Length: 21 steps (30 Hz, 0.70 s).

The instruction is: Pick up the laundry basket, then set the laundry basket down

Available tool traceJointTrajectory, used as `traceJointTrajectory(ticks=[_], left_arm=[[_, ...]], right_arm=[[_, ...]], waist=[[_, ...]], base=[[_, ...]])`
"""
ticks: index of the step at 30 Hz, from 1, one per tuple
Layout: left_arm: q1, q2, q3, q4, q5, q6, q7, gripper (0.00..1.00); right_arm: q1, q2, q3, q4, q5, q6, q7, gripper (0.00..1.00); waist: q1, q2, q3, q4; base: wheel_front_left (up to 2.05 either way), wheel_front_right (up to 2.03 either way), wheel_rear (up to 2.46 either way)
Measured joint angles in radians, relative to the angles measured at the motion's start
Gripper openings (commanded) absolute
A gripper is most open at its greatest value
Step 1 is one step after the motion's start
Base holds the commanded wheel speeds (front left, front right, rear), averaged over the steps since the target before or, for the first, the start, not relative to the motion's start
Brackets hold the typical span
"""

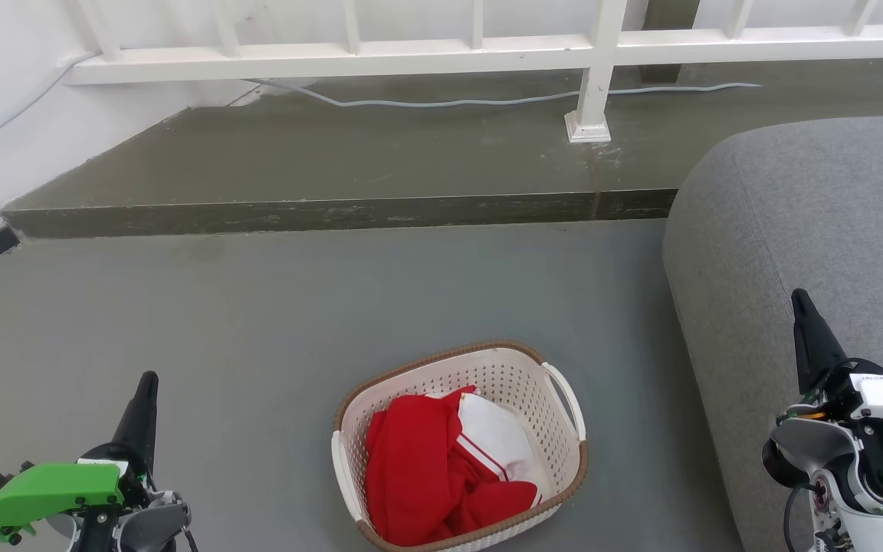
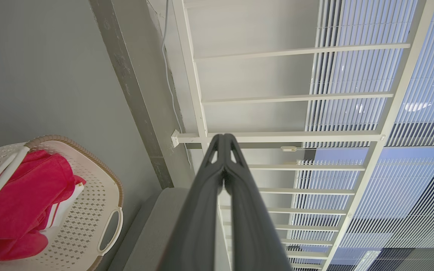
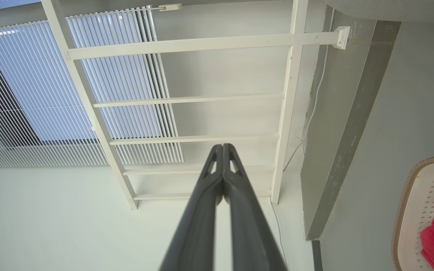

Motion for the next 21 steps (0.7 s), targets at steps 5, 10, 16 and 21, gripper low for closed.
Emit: traceJointTrajectory(ticks=[5, 10, 16, 21], left_arm=[[0.000, 0.000, 0.000, 0.000, 0.000, 0.000, 0.000, 0.00], [0.000, 0.000, 0.000, 0.000, 0.000, 0.000, 0.000, 0.00], [0.000, 0.000, 0.001, 0.000, 0.000, 0.000, 0.000, 0.00], [0.000, 0.000, 0.001, 0.000, 0.000, 0.000, 0.000, 0.00]], right_arm=[[0.000, 0.000, 0.000, 0.000, 0.000, 0.000, 0.000, 0.00], [0.000, 0.000, 0.000, 0.000, 0.000, 0.000, 0.000, 0.00], [0.000, 0.000, 0.000, 0.000, 0.000, 0.000, 0.000, 0.00], [0.000, 0.000, -0.001, 0.000, 0.000, 0.000, 0.000, 0.00]], waist=[[0.0000, 0.0000, 0.000, 0.000], [0.0000, 0.0000, 0.000, 0.000], [0.0000, 0.0000, 0.000, 0.000], [0.0000, 0.0000, 0.000, 0.000]], base=[[0.00, 0.00, 0.00], [0.00, 0.00, 0.00], [0.00, 0.00, 0.00], [0.00, 0.00, 0.00]])
